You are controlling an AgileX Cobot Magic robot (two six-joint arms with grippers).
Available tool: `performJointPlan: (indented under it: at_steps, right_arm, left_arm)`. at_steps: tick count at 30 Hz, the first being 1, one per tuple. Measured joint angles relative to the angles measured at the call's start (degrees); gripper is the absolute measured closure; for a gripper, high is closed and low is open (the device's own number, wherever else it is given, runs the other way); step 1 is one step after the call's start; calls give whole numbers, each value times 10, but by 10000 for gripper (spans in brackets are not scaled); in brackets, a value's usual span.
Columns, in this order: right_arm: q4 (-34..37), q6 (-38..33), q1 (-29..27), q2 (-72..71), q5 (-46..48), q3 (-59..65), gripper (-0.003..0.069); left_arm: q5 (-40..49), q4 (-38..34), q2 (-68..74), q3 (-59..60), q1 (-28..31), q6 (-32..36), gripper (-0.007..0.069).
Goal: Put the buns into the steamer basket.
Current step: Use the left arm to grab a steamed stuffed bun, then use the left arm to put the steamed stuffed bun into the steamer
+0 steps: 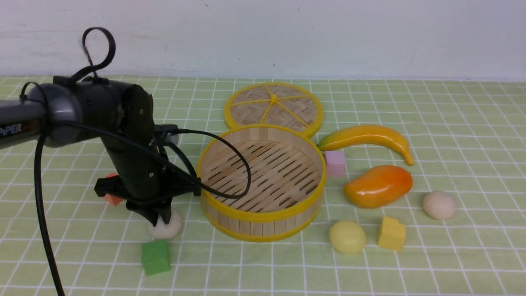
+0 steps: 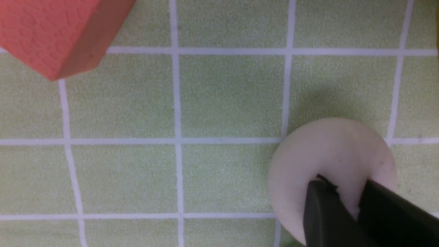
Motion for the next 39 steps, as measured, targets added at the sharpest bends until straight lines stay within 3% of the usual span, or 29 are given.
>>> performJointPlan:
  at_steps: [5, 18, 24, 33, 39]
  right_arm:
    - [0, 0, 0, 0, 0, 0, 420]
    - [0, 0, 0, 0, 0, 0, 420]
    - [0, 0, 0, 0, 0, 0, 420]
    - [0, 0, 0, 0, 0, 0, 420]
    - [0, 0, 0, 0, 0, 0, 420]
  left_arm:
    - [0, 0, 0, 0, 0, 0, 636]
    - [29, 0, -37, -18, 0, 0, 637]
    - [68, -6, -40, -102, 0, 1, 637]
    - [60, -129, -34, -221, -10, 72, 637]
    - [80, -109, 21, -279, -46, 82, 637]
